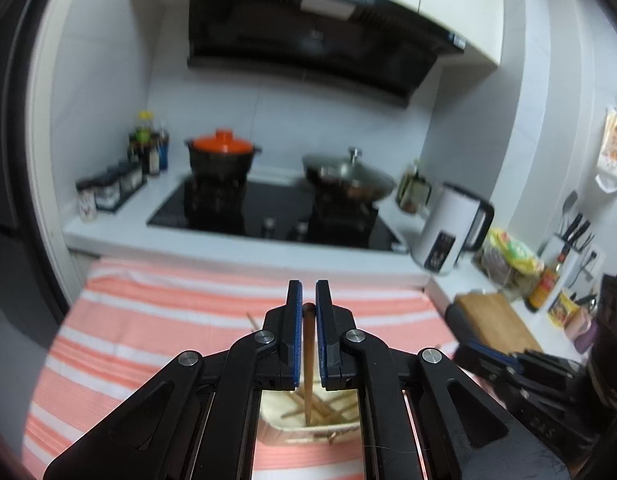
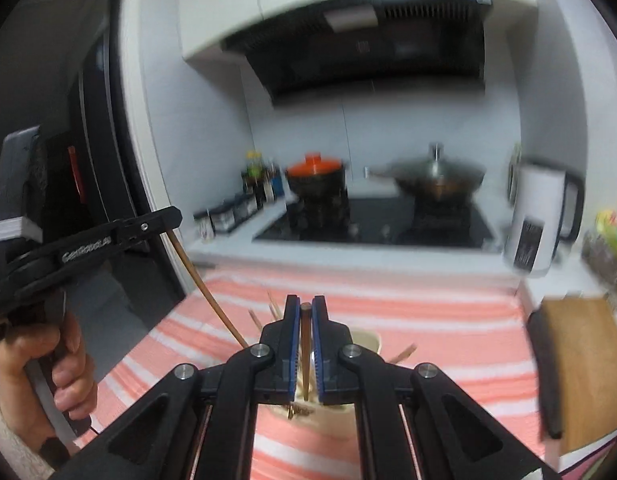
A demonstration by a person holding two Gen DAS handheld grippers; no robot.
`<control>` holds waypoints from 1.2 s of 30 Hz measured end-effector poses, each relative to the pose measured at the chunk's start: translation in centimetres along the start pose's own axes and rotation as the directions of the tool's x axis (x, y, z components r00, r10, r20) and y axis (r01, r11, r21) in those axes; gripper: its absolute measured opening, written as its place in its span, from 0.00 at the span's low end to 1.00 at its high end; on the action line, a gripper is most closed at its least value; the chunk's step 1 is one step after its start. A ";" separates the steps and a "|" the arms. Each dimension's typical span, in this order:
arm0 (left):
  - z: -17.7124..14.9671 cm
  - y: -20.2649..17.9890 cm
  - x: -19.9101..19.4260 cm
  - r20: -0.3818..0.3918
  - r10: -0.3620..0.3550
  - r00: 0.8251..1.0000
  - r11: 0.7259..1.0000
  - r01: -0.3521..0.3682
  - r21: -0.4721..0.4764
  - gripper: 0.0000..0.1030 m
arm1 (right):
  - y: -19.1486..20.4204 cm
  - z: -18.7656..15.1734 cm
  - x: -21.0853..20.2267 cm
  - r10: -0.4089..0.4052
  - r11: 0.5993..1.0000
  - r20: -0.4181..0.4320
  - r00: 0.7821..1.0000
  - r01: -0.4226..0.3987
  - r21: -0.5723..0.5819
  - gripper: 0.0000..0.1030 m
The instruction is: Organize utensils
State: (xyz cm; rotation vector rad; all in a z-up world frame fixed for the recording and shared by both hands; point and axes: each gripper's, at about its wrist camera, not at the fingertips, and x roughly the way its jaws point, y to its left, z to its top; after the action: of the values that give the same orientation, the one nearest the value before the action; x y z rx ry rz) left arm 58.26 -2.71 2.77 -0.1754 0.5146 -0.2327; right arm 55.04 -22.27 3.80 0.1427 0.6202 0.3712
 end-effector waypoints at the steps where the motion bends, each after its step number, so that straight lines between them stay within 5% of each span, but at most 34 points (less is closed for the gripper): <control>1: -0.6 0.1 0.8 -0.024 0.002 1.000 1.000 -0.002 0.000 0.04 | -0.5 -0.2 1.2 0.005 1.000 -0.028 1.000 -0.005 0.015 0.06; 6: -2.9 0.6 3.5 -0.107 0.003 0.994 1.000 -0.002 0.014 0.10 | -1.7 -1.3 5.9 0.020 0.999 -0.122 0.992 -0.014 0.049 0.07; 7: -3.1 0.5 3.6 -0.113 0.006 0.994 1.000 -0.004 0.018 0.19 | -1.8 -1.4 6.4 0.023 0.998 -0.132 0.991 -0.016 0.053 0.09; 9: -3.5 0.8 3.2 -0.110 0.024 0.994 1.000 -0.023 0.013 0.73 | -1.9 -1.5 7.0 0.015 0.999 -0.139 0.990 -0.008 0.054 0.10; 11: -3.6 1.0 1.9 -0.073 0.042 0.996 0.999 -0.041 0.017 0.91 | -2.0 -1.5 6.4 0.012 0.998 -0.110 0.994 -0.005 0.066 0.29; 12: -3.7 1.0 1.2 -0.061 0.049 0.997 0.998 -0.047 0.030 0.94 | -2.0 -1.6 5.7 0.007 0.997 -0.088 0.996 -0.001 0.075 0.55; 13: -3.8 1.0 0.5 -0.059 0.056 0.997 0.997 -0.054 0.047 0.95 | -2.1 -1.7 5.2 0.008 0.997 -0.059 0.998 -0.003 0.082 0.73; 20: -9.0 -0.5 -6.2 -0.057 0.115 0.992 0.982 -0.105 0.154 0.99 | -0.5 -4.1 -2.8 -0.101 0.995 0.037 0.994 0.101 0.022 0.82; 27: -17.2 -2.7 -13.0 -0.079 0.205 0.976 0.969 -0.191 0.160 1.00 | 1.8 -12.0 -10.0 -0.193 0.981 -0.020 0.981 0.193 0.017 0.90; 30: -18.6 -3.3 -15.3 -0.100 0.203 0.974 0.972 -0.189 0.138 1.00 | 3.1 -14.7 -12.7 -0.222 0.975 -0.022 0.975 0.222 -0.008 1.00; 36: -19.0 -3.9 -19.6 -0.058 0.239 0.969 0.965 -0.231 0.122 1.00 | 5.2 -16.9 -17.0 -0.238 0.971 0.011 0.971 0.238 -0.031 1.00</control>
State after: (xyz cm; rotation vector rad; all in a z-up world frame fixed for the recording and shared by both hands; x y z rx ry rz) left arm 31.45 -3.37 -3.49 0.0071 0.5876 -0.0358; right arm 30.75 -23.60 0.61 0.0376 0.6162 0.1484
